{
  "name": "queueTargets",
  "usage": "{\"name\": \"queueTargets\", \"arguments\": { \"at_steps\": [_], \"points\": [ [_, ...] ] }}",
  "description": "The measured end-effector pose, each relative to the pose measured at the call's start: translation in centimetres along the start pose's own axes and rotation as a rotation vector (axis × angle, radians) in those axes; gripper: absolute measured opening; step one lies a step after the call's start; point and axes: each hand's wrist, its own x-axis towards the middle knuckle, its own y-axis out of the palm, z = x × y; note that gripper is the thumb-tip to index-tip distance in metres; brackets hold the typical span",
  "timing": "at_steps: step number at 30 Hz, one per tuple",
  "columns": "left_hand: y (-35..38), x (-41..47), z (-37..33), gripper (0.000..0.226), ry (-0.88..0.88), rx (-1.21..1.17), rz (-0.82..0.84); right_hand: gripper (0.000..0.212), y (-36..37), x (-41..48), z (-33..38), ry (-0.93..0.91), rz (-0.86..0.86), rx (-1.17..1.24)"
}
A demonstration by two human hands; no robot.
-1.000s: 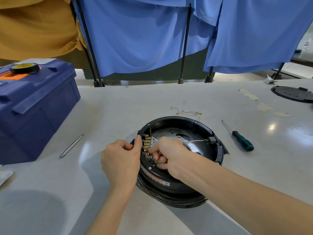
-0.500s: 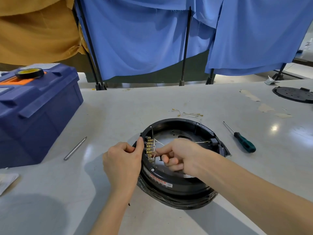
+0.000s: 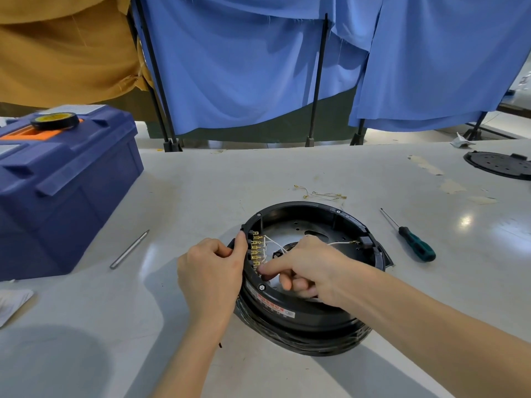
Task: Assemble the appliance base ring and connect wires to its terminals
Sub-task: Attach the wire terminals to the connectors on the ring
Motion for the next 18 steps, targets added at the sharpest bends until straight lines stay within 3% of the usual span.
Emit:
{"name": "queueTargets", "arguments": {
  "at_steps": [2, 6, 14, 18],
  "points": [
    [0.01, -0.01, 0.0, 0.055, -0.002, 0.005, 0.003, 0.027, 0.08, -0.02, -0.36, -0.009, -0.014, -0.001],
    [0.04, -0.04, -0.1, 0.054, -0.017, -0.002, 0.004, 0.025, 0.49, 0.04, -0.29, -0.058, -0.066, 0.014],
    [0.06, -0.03, -0.13, 0.055, -0.014, 0.011, -0.001, 0.035, 0.38, -0.08, 0.0, -0.032, 0.03, -0.017],
    [0.03, -0.03, -0.15, 0.055, -0.01, 0.008, -0.002, 0.029, 0.04, 0.3, -0.14, -0.035, 0.066, 0.01]
  ]
}}
